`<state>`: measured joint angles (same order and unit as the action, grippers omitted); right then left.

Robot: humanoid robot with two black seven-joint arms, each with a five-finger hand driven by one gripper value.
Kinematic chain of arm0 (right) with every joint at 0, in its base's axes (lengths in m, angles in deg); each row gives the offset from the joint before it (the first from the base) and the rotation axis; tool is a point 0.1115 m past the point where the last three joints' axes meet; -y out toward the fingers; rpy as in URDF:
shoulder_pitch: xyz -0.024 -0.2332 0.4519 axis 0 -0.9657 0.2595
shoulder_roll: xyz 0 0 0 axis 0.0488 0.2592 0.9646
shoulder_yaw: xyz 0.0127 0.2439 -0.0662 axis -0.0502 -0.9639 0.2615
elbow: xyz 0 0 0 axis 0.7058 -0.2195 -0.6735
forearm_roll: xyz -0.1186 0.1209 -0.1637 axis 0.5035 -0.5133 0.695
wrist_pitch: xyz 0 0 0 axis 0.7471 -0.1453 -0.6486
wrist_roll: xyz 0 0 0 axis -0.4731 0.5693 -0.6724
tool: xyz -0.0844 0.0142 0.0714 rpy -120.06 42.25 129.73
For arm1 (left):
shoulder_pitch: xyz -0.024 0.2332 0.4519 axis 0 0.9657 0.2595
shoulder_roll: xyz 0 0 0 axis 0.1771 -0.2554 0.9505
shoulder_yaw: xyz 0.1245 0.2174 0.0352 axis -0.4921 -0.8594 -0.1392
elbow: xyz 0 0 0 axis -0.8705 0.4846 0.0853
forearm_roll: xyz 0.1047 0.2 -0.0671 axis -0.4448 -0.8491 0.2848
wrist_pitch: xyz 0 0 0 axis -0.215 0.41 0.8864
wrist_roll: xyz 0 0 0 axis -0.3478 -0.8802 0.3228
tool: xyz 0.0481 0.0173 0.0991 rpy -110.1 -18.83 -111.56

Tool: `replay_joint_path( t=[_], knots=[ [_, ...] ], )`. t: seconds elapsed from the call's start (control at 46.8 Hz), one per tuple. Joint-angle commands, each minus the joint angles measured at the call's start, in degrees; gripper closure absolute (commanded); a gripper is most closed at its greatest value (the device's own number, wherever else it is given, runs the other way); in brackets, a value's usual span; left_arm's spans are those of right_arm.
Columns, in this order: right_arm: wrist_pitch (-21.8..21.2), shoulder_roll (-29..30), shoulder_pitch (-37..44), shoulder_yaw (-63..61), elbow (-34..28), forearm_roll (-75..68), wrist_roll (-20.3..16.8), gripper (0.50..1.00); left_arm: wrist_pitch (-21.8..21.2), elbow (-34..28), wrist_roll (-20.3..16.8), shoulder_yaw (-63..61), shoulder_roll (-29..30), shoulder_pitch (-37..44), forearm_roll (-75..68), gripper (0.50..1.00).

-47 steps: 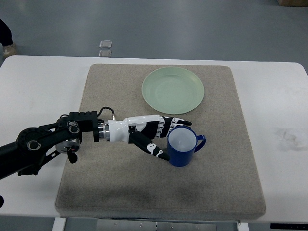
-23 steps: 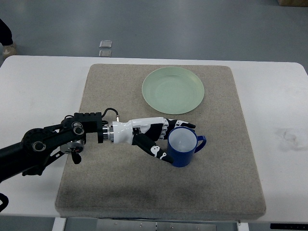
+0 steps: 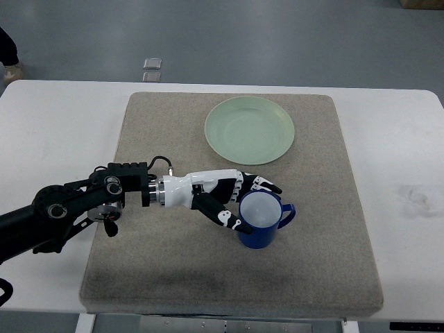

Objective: Place cup left of plate with left hand
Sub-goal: 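Close the left hand fingers around the blue mug body, then carry the blue mug with the left hand past the plate's far side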

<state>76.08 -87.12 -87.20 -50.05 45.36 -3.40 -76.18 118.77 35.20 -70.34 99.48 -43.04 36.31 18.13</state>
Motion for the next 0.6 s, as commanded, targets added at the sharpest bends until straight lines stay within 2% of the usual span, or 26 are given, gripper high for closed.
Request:
replay_joint_path(
  t=[0.0,0.064,0.321,0.577],
  knots=[
    [-0.07,0.0,0.0,0.0,0.06,0.0,0.0,0.568,0.0,0.01,-0.04,0.0,0.0,-0.02,0.0,0.776],
    [-0.07,0.0,0.0,0.0,-0.03,0.0,0.0,0.568,0.0,0.01,-0.13,0.09,0.0,-0.02,0.0,0.814],
    [-0.06,0.0,0.0,0.0,-0.03,0.0,0.0,0.568,0.0,-0.95,-0.13,0.17,-0.53,0.07,0.0,0.862],
    [-0.07,0.0,0.0,0.0,-0.03,0.0,0.0,0.568,0.0,-1.13,-0.13,1.05,-0.88,-0.11,0.7,0.864]
  ],
)
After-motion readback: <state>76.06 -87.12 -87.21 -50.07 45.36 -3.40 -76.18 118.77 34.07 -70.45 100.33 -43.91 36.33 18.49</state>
